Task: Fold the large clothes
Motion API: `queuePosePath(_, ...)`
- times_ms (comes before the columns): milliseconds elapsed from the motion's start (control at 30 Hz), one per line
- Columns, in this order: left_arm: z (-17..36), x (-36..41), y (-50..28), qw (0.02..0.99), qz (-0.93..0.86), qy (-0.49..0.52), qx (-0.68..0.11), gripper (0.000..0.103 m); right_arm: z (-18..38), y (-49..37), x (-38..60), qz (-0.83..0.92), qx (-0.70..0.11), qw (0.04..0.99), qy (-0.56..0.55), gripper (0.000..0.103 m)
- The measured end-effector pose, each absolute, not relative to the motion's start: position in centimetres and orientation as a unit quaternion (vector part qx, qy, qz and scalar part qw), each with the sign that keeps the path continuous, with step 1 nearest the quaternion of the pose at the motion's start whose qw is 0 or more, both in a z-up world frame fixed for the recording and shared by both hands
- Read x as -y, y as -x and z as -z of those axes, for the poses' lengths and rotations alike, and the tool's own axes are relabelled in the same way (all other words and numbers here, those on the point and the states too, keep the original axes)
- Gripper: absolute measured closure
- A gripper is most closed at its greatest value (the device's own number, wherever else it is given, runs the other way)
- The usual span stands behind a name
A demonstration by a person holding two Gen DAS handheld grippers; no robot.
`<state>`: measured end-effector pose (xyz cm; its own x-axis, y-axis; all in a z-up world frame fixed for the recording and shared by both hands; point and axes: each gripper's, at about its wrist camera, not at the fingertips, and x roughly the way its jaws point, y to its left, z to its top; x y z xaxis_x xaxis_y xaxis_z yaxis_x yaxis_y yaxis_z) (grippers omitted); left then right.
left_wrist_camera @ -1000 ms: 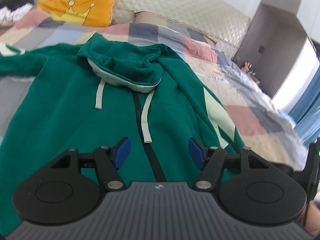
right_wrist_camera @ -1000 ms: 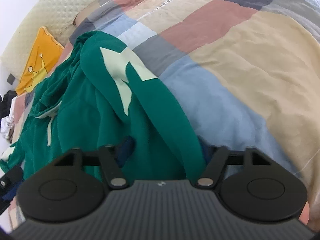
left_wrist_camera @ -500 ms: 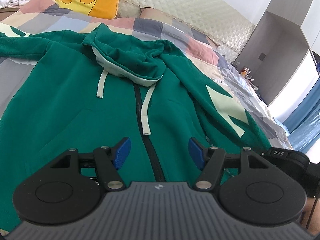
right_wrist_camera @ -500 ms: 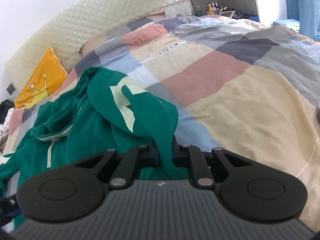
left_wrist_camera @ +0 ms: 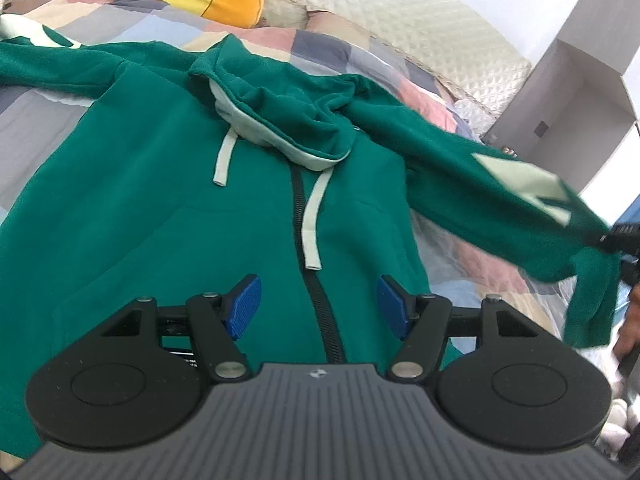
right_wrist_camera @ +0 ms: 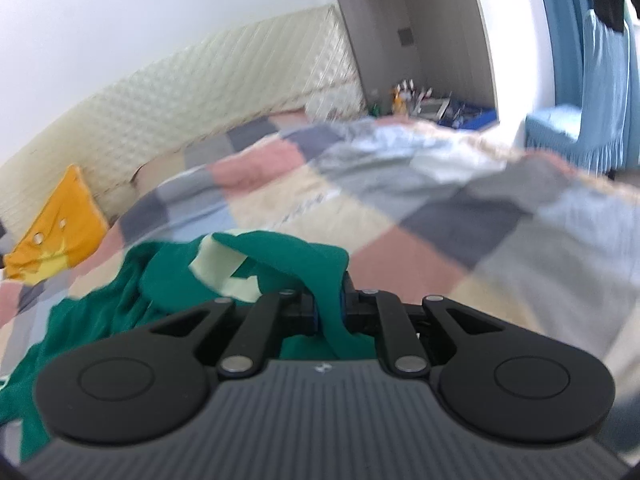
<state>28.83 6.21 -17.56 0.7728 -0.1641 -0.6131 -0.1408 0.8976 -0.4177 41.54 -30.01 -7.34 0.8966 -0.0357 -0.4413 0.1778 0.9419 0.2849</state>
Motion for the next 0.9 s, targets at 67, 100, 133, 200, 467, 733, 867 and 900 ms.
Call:
queuePosePath(67,17.8,-6.3,-29.1,0.914,-0.002,0.225,-0.338,0.034,6.2,-43.8,31.3,0.057,-0.225,0.962,-0.146,0.091)
queuePosePath(100,18.0,-6.4,-29.3,0.914,-0.007,0.224,-0.338,0.034,5.7,-45.3,32.1,0.063,-0.227,0.962,-0.137,0.091)
queuePosePath(133,18.1,-6.6,-29.5,0.914,-0.011,0.225,-0.338,0.034,5.3,-46.5,32.9,0.069,-0.227,0.963,-0.13,0.091)
queuePosePath(200,18.4,-6.9,-29.9,0.913,-0.017,0.227,-0.34,0.034,4.8,-49.2,34.4,0.085,-0.227,0.963,-0.118,0.091)
queuePosePath(467,18.5,-7.6,-31.9,0.919,-0.041,0.224,-0.322,0.034,8.9,-60.3,39.3,0.141,-0.269,0.944,-0.131,0.091)
queuePosePath(733,20.3,-7.8,-34.4,0.913,-0.037,0.211,-0.348,0.034,18.9,-66.8,38.6,0.166,-0.311,0.934,-0.049,0.09)
queuePosePath(867,21.1,-7.8,-35.3,0.908,-0.034,0.211,-0.359,0.034,21.0,-66.9,38.2,0.165,-0.302,0.937,-0.055,0.089)
queuePosePath(900,21.2,-7.9,-35.4,0.908,-0.035,0.212,-0.36,0.034,21.0,-66.9,38.2,0.165,-0.299,0.938,-0.058,0.088)
